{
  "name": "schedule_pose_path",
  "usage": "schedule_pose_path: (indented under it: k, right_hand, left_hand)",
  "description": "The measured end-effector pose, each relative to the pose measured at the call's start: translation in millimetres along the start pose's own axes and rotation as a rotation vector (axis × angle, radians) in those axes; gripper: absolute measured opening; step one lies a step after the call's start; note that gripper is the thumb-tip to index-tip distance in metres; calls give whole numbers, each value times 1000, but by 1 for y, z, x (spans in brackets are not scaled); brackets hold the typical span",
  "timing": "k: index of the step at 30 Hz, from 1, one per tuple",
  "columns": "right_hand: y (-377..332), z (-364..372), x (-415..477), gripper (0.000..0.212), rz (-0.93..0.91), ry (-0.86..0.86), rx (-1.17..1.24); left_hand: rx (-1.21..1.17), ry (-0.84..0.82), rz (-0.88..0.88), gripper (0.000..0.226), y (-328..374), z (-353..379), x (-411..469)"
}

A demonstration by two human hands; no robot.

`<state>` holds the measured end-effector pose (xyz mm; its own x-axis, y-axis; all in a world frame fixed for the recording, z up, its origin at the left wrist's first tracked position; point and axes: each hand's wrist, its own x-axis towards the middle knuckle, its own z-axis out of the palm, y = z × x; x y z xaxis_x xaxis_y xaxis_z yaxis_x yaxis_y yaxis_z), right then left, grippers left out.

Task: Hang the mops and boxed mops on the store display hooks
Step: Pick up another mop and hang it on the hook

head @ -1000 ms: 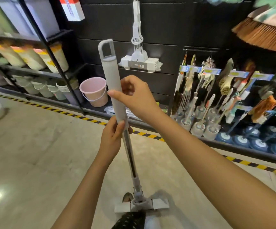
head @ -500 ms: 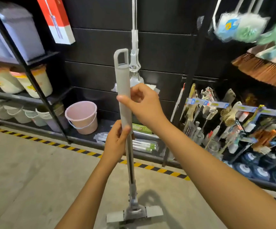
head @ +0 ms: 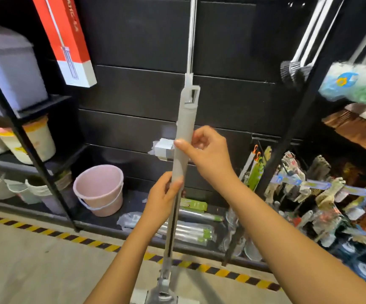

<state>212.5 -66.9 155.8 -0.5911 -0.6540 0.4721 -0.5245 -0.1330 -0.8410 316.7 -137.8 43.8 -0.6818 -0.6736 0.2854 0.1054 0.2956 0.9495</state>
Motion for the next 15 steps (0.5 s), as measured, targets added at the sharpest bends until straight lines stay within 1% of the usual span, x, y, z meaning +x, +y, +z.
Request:
schedule_pose_path:
  k: [2, 5, 8, 9, 11, 13, 15]
  right_hand:
    - [6, 13, 24, 26, -2, -8, 9]
    - [16, 35, 64, 27, 8, -6, 26]
    - [24, 59, 112, 28, -4, -16, 68]
    - [26, 65, 128, 29, -7, -29, 81]
    - [28, 74, 161, 29, -18, -29, 92]
    - [30, 77, 194, 28, -18, -16, 99]
    - [30, 77, 226, 28, -14, -21, 106]
  left_hand:
    - [-12, -12, -6, 41, -3, -13, 23]
    - [1, -10, -32, 21, -10, -34, 62]
    - [9, -5, -43, 13, -12, -59, 109]
    - [-2, -9, -42, 13, -11, -66, 125]
    - [-10, -17, -40, 25, -7, -79, 157]
    - [31, -40, -32, 35, 0, -87, 189]
    - [60, -48, -10, 37, 8, -92, 221]
